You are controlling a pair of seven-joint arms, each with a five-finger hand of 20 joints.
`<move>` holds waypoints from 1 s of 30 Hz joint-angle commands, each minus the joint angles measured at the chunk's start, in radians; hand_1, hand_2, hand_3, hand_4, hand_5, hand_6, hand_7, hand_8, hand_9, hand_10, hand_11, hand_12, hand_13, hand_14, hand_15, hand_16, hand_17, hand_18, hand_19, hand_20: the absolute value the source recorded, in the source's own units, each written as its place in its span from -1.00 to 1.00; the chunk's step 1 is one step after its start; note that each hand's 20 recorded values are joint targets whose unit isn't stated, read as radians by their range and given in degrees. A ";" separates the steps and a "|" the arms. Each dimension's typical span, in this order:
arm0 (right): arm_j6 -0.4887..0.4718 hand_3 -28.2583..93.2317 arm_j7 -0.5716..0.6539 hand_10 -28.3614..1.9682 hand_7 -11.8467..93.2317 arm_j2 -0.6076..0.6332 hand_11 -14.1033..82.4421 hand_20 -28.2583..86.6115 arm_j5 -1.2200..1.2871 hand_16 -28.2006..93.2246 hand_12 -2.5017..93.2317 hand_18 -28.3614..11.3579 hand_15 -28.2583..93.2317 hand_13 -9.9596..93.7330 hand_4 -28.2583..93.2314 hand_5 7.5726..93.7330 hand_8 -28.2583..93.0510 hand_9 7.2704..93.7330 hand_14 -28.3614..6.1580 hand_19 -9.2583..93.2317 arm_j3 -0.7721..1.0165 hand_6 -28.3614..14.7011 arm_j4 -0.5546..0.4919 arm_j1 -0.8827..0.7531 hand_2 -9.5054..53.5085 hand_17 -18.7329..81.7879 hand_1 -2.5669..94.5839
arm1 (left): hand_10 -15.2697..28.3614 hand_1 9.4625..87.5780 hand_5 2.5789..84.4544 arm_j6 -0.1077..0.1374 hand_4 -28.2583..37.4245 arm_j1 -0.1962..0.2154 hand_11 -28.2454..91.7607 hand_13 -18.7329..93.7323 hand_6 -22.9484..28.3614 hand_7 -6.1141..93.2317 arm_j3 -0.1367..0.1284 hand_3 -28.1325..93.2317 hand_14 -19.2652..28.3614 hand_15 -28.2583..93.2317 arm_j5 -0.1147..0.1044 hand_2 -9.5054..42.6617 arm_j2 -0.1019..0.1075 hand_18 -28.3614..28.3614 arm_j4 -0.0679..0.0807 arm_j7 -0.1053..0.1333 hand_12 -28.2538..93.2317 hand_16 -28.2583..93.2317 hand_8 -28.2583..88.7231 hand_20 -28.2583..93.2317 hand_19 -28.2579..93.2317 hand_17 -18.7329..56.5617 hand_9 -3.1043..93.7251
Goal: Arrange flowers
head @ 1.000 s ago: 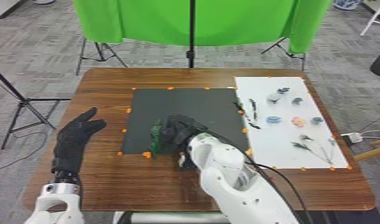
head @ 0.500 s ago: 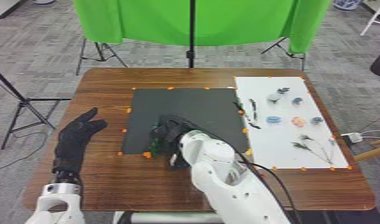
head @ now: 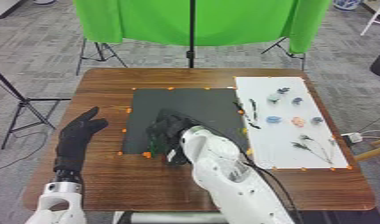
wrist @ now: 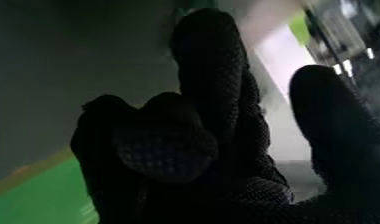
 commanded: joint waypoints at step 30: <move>0.169 0.34 -0.012 -0.14 -0.51 0.458 -0.26 0.29 -0.208 -0.06 -0.47 -0.27 0.34 0.77 -0.89 0.44 -0.65 0.58 0.25 0.94 0.878 0.16 -0.259 -0.706 -1.00 0.46 -0.25 | 0.31 -0.68 0.10 -0.022 -0.74 0.047 -0.19 0.06 -0.06 -0.61 -0.012 0.60 0.49 -0.21 0.045 -0.83 -0.022 0.50 -0.039 -0.015 -0.25 -0.42 -0.60 -0.08 -0.40 -0.30 0.10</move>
